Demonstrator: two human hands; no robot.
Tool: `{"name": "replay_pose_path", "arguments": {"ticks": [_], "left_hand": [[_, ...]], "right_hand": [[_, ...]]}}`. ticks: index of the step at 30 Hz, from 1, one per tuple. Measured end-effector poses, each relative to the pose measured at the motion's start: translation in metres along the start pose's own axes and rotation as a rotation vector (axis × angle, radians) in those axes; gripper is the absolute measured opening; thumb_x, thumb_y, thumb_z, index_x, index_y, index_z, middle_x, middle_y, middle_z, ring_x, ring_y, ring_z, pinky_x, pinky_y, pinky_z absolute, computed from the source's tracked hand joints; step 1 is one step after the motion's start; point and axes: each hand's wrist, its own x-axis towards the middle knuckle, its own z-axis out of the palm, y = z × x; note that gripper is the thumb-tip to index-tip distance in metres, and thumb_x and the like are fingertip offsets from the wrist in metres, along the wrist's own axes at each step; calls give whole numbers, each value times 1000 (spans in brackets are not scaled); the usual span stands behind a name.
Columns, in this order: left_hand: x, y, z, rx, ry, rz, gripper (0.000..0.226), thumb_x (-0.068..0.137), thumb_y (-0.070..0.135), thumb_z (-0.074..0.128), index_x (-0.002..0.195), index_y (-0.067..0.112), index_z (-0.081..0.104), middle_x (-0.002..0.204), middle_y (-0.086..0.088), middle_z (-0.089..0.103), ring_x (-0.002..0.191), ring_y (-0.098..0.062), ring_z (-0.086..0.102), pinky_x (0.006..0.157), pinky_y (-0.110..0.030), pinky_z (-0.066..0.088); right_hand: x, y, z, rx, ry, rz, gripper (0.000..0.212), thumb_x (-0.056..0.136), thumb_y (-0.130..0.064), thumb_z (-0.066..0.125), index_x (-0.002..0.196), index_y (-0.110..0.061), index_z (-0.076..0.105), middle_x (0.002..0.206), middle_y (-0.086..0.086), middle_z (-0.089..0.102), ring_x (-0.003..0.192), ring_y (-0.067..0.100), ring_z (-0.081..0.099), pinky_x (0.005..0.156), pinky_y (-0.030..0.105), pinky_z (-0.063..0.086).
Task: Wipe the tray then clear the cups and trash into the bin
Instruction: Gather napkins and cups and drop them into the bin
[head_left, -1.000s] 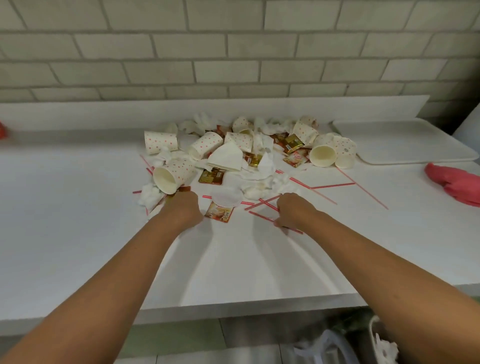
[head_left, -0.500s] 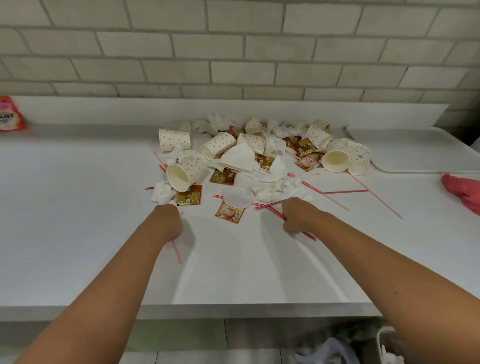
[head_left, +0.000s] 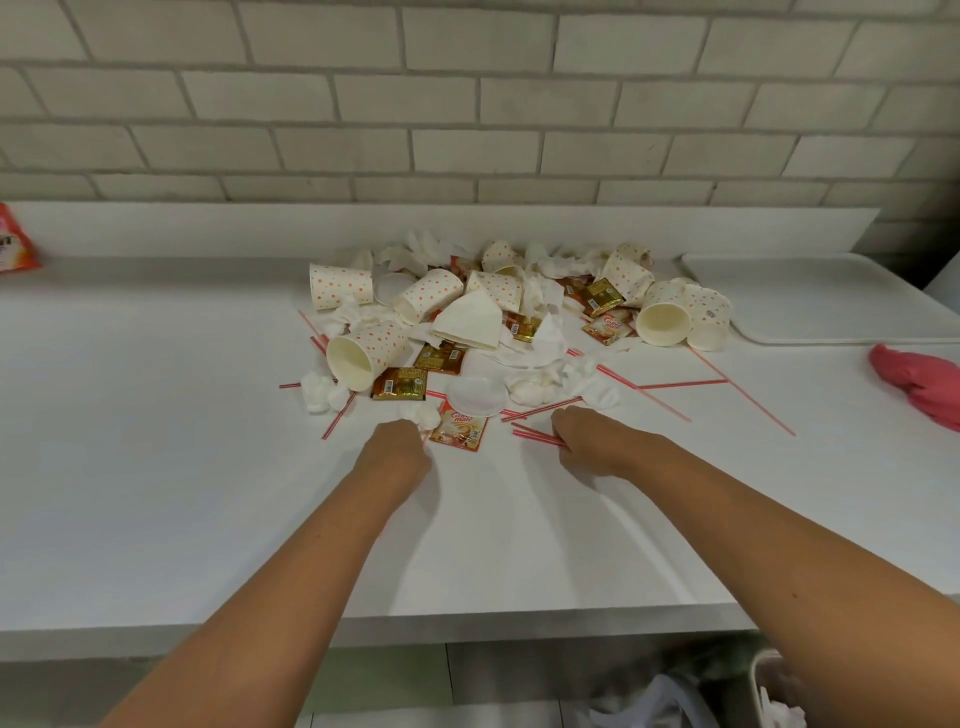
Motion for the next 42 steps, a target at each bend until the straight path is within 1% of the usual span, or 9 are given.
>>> {"name": "replay_pose_path", "arguments": {"ticks": [3, 7, 11, 19, 24, 27, 31, 38, 42], "left_hand": [[2, 0, -2, 4, -2, -23, 29, 92, 17, 52, 117, 3, 53, 118, -11, 58, 109, -24, 57, 84, -27, 46], [2, 0, -3, 19, -44, 14, 30, 93, 20, 50, 117, 4, 52, 118, -10, 57, 109, -23, 56, 77, -25, 42], [0, 3, 1, 84, -51, 40, 27, 94, 18, 45, 116, 5, 55, 117, -9, 59, 108, -22, 58, 82, -26, 46], [-5, 3, -1, 72, -71, 80, 29, 96, 13, 41, 120, 0, 53, 123, -13, 57, 114, -25, 55, 91, -29, 45], [-11, 3, -18, -14, -72, 110, 29, 97, 8, 39, 123, 2, 48, 121, -14, 55, 111, -27, 57, 75, -28, 43], [-11, 4, -24, -24, -57, 141, 36, 96, 2, 37, 131, 7, 40, 117, -10, 53, 107, -23, 57, 71, -22, 40], [-4, 10, -36, 22, 35, 134, 32, 94, -2, 35, 123, 2, 47, 115, -13, 53, 103, -23, 54, 68, -22, 39], [30, 39, -32, -150, 127, 138, 36, 97, 25, 40, 113, -3, 56, 117, -18, 60, 107, -30, 58, 77, -34, 46], [44, 56, -17, -95, 113, 144, 72, 83, 61, 53, 125, 3, 50, 128, -12, 52, 115, -25, 54, 77, -30, 45]], "right_hand": [[0, 2, -2, 35, 18, -34, 26, 94, -6, 38, 74, -21, 35, 84, -1, 40, 64, 7, 34, 53, 18, 27], [2, 1, -16, 57, 120, -120, 24, 101, -16, 34, 114, -2, 49, 104, 7, 38, 86, 18, 44, 74, 27, 39], [12, 3, -15, 92, 182, -136, 26, 100, -12, 35, 119, -2, 50, 107, 9, 38, 97, 26, 50, 80, 29, 39], [24, 3, -12, 52, 183, -99, 22, 97, -14, 45, 110, -3, 58, 101, 7, 40, 86, 18, 44, 76, 26, 38], [24, 3, -14, 21, 99, -90, 19, 86, -1, 56, 94, -17, 49, 103, 5, 53, 87, 17, 48, 70, 23, 40], [22, 2, -14, 61, 46, -58, 16, 87, -2, 48, 93, -16, 45, 98, 7, 54, 84, 20, 49, 59, 21, 36], [20, -1, -12, 77, 36, -12, 5, 90, -10, 43, 93, -14, 43, 94, 6, 50, 84, 21, 50, 64, 25, 38], [12, 3, -17, 133, 46, 34, 2, 95, -12, 40, 93, -13, 41, 95, 9, 54, 81, 20, 51, 66, 27, 42], [5, 3, -26, 186, 90, 3, 5, 101, -18, 31, 99, -14, 33, 83, 4, 46, 74, 17, 46, 55, 23, 33]]}}
